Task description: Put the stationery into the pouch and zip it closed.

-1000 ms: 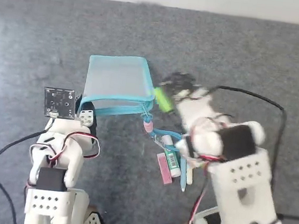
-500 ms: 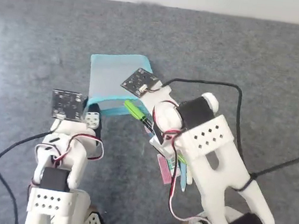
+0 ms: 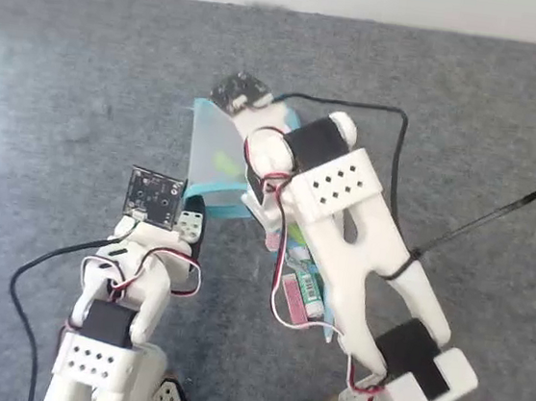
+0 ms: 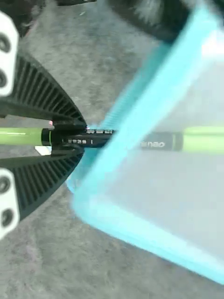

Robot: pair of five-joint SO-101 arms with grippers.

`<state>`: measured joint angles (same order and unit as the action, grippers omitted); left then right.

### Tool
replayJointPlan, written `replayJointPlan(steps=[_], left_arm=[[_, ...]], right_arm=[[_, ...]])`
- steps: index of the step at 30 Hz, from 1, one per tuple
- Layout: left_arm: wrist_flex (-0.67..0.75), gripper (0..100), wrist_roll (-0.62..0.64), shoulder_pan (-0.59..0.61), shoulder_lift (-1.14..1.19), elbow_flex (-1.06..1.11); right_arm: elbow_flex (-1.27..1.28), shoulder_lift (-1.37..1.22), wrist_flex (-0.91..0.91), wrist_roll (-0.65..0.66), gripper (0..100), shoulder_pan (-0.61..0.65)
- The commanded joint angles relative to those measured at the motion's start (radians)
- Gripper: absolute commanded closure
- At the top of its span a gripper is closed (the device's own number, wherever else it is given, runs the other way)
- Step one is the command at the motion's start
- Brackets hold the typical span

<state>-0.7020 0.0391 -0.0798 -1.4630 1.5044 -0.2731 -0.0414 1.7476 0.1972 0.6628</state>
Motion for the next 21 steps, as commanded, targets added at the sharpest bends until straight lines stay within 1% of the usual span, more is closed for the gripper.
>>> replayJointPlan(steps=[1,3,6,7,13,16,19,21], left_arm=[[0.008,99,-0.012,-0.035,-0.015,-0.013],[0.008,99,-0.012,-0.035,-0.015,-0.013],[0.012,99,-0.012,-0.040,-0.015,-0.002],[0.012,99,-0.012,-0.040,-0.015,-0.002],[0.012,99,-0.012,-0.034,-0.012,-0.002],[0.012,99,-0.011,-0.034,-0.015,0.004],[0.012,99,-0.009,-0.028,-0.015,0.005],[0.014,99,-0.008,0.017,-0.015,0.002]], right_arm=[[-0.084,-0.016,-0.047,-0.012,96.6,0.002],[-0.083,-0.035,-0.077,-0.021,90.4,0.012],[-0.083,-0.045,-0.105,-0.038,77.5,0.033],[-0.083,-0.042,-0.116,-0.060,75.6,0.042],[-0.084,0.053,-0.162,-0.086,77.9,0.081],[-0.080,0.165,-0.148,-0.086,77.9,0.076],[-0.034,0.305,-0.096,-0.078,78.5,0.071],[0.061,0.403,-0.088,-0.069,79.0,0.041]])
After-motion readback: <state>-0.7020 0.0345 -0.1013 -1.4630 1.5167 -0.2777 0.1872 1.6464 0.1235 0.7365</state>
